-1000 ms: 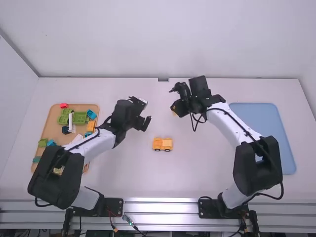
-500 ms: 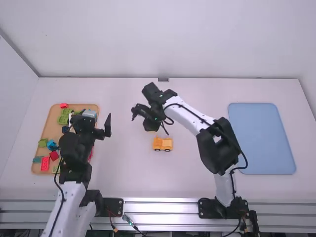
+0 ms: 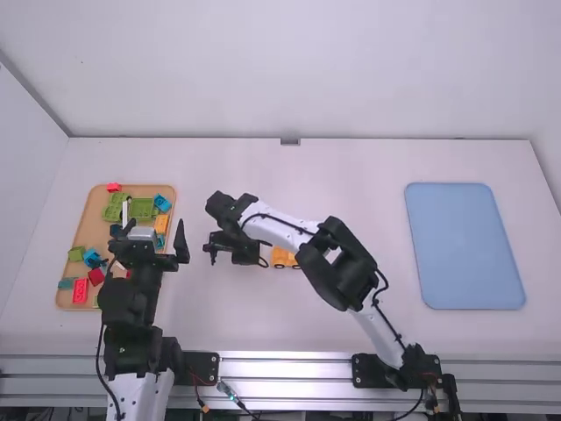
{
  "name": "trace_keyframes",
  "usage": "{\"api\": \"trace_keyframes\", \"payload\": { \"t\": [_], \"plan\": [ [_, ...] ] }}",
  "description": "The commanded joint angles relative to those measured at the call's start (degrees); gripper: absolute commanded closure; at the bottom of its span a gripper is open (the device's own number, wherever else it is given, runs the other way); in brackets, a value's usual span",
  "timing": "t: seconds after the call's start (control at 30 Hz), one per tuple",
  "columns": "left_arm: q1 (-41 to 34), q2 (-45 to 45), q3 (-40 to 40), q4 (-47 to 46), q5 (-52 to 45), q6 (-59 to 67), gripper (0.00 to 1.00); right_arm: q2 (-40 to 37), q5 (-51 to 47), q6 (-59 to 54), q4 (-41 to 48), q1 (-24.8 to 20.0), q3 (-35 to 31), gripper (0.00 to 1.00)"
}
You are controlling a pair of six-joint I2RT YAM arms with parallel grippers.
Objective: Assemble lego blocks to make yellow taxi
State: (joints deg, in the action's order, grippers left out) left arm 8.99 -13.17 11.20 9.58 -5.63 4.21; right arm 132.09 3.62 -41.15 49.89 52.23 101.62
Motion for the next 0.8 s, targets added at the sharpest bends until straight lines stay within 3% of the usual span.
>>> {"api": "trace_keyframes", "payload": {
  "t": [0.0, 0.13, 0.17, 0.3, 0.33, 0.4, 0.47, 0.6, 0.77],
  "plan": [
    [0.0, -0.04, -0.13, 0.09, 0.55, -0.35, 0.01, 1.42, -1.99, 1.11, -0.11, -0.07, 2.99, 1.0],
    [0.0, -1.07, -0.13, 0.13, 0.57, -0.37, 0.01, 1.44, 0.04, 1.22, -0.2, -0.59, 3.1, 0.99],
    [0.02, -1.36, -0.13, 0.2, 0.55, -0.39, 0.01, 1.44, 0.37, 1.27, -0.13, -0.59, 3.1, 0.94],
    [0.0, -2.34, -0.13, 0.85, 0.2, -0.39, 0.01, 1.42, 1.46, 1.29, 0.31, -1.22, 3.15, 0.32],
    [0.02, -2.58, -0.13, 1.09, -0.2, -0.37, 0.01, 1.42, 1.4, 1.31, 0.52, -1.31, 3.41, 0.22],
    [0.02, -3.04, -0.15, 1.7, -1.68, -0.37, 0.01, 1.31, 1.36, 1.84, 1.05, -1.73, 4.11, 0.16],
    [0.0, -3.93, -0.15, 2.78, -4.35, -0.35, 0.01, 1.31, 1.2, 4.07, 2.43, -2.14, 6.4, 0.01],
    [0.0, -7.72, 0.87, 4.44, -11.82, 0.31, 0.01, -0.17, 1.81, 7.98, 7.06, -4.42, 12.33, 0.01],
    [0.02, -18.51, 5.42, 3.98, -20.06, 3.78, 0.01, -6.8, 10.64, 7.87, 6.08, -10.51, 12.28, 0.01]
  ]
}}
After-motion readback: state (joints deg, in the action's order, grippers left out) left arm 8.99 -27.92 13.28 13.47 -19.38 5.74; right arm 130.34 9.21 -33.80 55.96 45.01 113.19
